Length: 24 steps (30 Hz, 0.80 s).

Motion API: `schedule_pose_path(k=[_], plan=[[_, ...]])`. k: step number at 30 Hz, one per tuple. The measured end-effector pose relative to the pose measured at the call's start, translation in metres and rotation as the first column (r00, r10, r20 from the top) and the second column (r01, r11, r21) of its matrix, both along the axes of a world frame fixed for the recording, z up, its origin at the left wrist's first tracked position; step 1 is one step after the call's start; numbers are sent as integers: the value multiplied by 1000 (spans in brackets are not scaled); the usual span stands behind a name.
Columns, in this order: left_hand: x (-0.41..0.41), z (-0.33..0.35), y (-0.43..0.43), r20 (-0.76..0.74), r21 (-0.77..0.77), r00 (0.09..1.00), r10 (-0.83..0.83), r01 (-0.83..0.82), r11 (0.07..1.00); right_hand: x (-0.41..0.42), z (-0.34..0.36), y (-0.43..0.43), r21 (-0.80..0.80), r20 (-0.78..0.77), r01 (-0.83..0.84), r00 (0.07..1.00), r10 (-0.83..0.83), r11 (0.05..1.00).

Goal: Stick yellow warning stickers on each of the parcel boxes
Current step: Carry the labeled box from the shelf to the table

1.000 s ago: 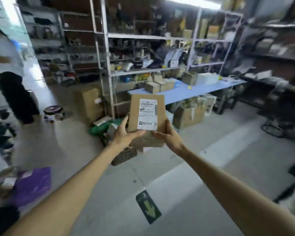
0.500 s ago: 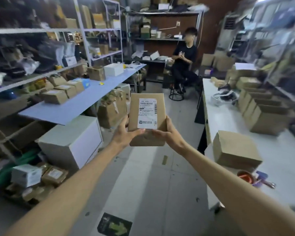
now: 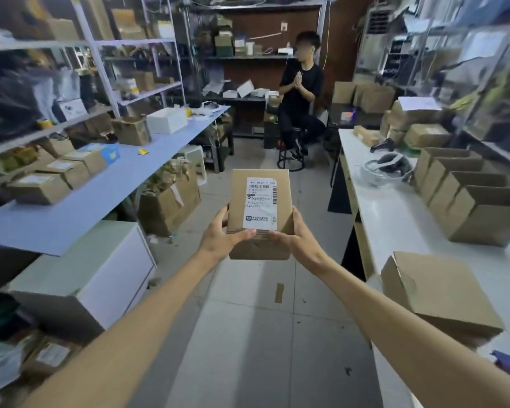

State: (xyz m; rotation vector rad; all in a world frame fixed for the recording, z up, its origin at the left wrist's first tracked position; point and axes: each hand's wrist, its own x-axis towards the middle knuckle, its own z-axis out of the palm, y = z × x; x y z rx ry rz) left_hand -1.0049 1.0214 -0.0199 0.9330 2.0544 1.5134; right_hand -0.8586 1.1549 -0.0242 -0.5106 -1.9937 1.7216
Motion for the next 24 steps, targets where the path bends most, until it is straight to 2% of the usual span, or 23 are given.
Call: schedule_pose_path(k=[24], plan=[[-282, -16, 314, 88, 44, 996, 15, -19, 999, -280, -3, 314, 15, 54, -24, 998, 23, 1000]])
